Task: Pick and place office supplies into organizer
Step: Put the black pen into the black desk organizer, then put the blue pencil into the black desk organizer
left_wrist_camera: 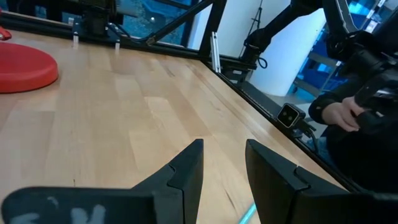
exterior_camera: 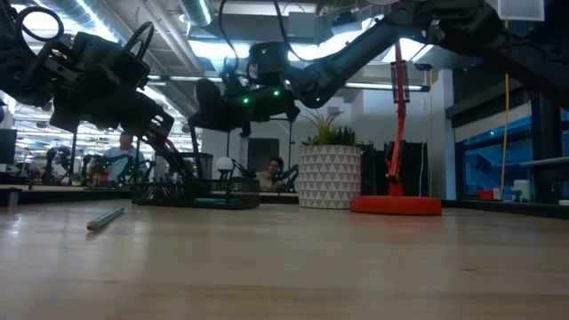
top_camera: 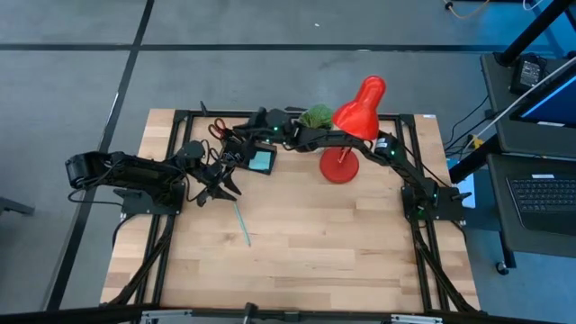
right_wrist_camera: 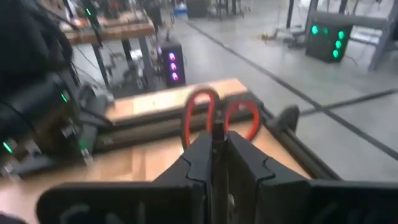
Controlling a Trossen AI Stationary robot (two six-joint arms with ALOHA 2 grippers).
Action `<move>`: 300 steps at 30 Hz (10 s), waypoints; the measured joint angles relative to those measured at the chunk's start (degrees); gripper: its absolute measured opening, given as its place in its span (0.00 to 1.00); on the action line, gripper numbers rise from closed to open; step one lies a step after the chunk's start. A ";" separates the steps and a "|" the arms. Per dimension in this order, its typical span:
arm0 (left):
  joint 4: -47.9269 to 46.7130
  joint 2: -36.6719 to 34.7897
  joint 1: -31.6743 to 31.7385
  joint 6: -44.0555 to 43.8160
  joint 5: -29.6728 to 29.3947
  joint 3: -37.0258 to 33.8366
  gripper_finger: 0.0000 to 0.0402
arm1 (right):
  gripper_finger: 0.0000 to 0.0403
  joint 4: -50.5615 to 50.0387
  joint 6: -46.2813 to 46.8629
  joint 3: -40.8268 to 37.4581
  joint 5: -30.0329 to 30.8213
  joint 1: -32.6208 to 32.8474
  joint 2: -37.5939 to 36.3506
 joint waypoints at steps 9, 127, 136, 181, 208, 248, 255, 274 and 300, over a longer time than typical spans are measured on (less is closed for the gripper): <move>0.01 0.00 0.00 0.00 -0.14 0.00 0.28 | 0.10 -3.67 -0.42 0.00 1.25 -0.02 0.00; -30.95 0.02 -15.85 27.63 -33.02 -0.02 0.41 | 0.33 9.36 5.89 -59.91 -1.30 18.25 -43.82; -29.83 4.32 -15.83 25.12 -32.97 0.25 0.36 | 0.33 9.36 5.87 -59.91 -1.30 18.23 -43.82; -12.80 11.44 -37.87 -5.08 -59.50 -2.70 0.21 | 0.33 3.31 2.74 -59.89 -1.28 18.25 -43.78; 18.91 41.10 -51.65 -12.37 -77.80 1.82 0.21 | 0.33 1.00 2.62 -59.89 -1.28 18.31 -43.78; 23.67 41.72 -51.57 -5.45 -77.97 1.81 0.03 | 0.33 -0.61 1.09 -59.89 -1.29 18.69 -43.78; 21.84 36.50 -50.08 -4.44 -73.34 1.79 0.03 | 0.33 -0.61 1.09 -59.89 -1.28 18.69 -43.78; -19.39 7.50 -38.72 2.14 -65.51 9.98 0.04 | 0.33 -0.63 1.09 -59.89 -1.28 18.69 -43.78; -97.39 -11.03 -7.86 27.63 -71.28 49.33 0.04 | 0.33 -1.00 -0.52 -59.89 -1.29 18.67 -43.78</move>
